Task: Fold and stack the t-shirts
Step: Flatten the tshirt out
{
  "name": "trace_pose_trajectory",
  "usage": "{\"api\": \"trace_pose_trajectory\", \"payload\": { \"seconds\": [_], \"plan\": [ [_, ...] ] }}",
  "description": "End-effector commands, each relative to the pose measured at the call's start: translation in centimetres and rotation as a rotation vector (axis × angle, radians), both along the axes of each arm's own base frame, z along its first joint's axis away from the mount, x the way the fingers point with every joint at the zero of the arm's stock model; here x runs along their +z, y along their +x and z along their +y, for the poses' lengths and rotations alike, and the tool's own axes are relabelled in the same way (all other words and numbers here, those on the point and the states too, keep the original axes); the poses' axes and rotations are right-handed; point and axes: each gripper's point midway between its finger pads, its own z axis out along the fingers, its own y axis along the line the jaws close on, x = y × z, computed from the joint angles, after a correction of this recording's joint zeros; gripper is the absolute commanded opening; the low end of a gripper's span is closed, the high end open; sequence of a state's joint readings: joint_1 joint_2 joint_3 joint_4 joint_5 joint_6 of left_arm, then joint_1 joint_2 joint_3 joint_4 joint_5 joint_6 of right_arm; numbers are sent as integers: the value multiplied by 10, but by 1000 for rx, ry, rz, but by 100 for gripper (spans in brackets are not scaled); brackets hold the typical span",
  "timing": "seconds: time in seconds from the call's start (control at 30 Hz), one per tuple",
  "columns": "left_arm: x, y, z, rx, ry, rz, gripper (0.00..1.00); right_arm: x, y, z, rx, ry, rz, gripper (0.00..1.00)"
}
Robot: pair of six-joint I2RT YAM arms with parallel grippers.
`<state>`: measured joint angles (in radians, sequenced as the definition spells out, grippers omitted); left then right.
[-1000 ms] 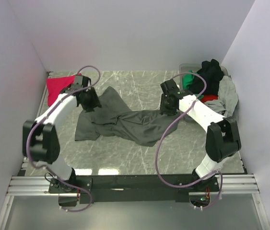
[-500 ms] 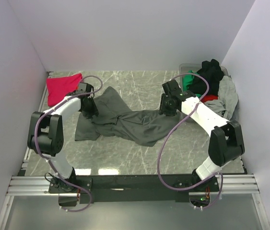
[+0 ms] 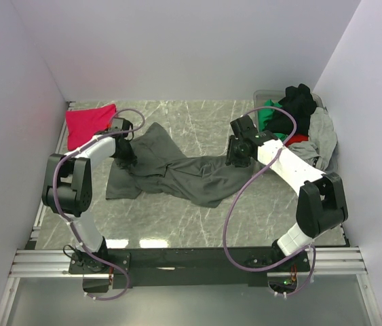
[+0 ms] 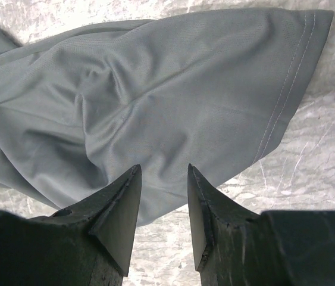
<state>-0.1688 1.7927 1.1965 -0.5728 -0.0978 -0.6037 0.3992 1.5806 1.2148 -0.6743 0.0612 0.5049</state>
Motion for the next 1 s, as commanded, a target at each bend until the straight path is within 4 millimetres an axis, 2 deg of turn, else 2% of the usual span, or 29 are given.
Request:
{"api": "trace_pose_trajectory", "payload": {
  "seconds": [0.0, 0.27, 0.43, 0.67, 0.7, 0.73, 0.8, 0.87, 0.9, 0.97],
  "plan": [
    [3, 4, 5, 8, 23, -13, 35, 7, 2, 0, -9, 14, -21, 44],
    [-8, -3, 4, 8, 17, 14, 32, 6, 8, 3, 1, 11, -14, 44],
    [-12, -4, -2, 0, -17, 21, 27, -5, 6, 3, 7, 1, 11, 44],
    [-19, -7, -5, -4, -26, 42, 25, -17, 3, 3, 13, -7, 36, 44],
    [-19, -8, -6, -2, -33, 43, 23, -21, 3, 2, 15, -11, 40, 44],
    [-18, -7, -8, -4, -42, 39, 14, -23, 3, 3, 22, -10, 45, 44],
    [-10, -2, -12, -2, -68, 16, 3, -30, 5, 4, 32, -23, 62, 44],
    [4, 2, -15, -4, -85, -9, 0, -33, 7, 4, 36, -29, 70, 44],
    [26, 13, -16, -1, -95, -65, 0, -33, 10, 5, 47, -32, 70, 44],
    [51, 21, -12, 14, -87, -112, 0, -29, 16, 8, 67, -47, 53, 44]
  ]
}}
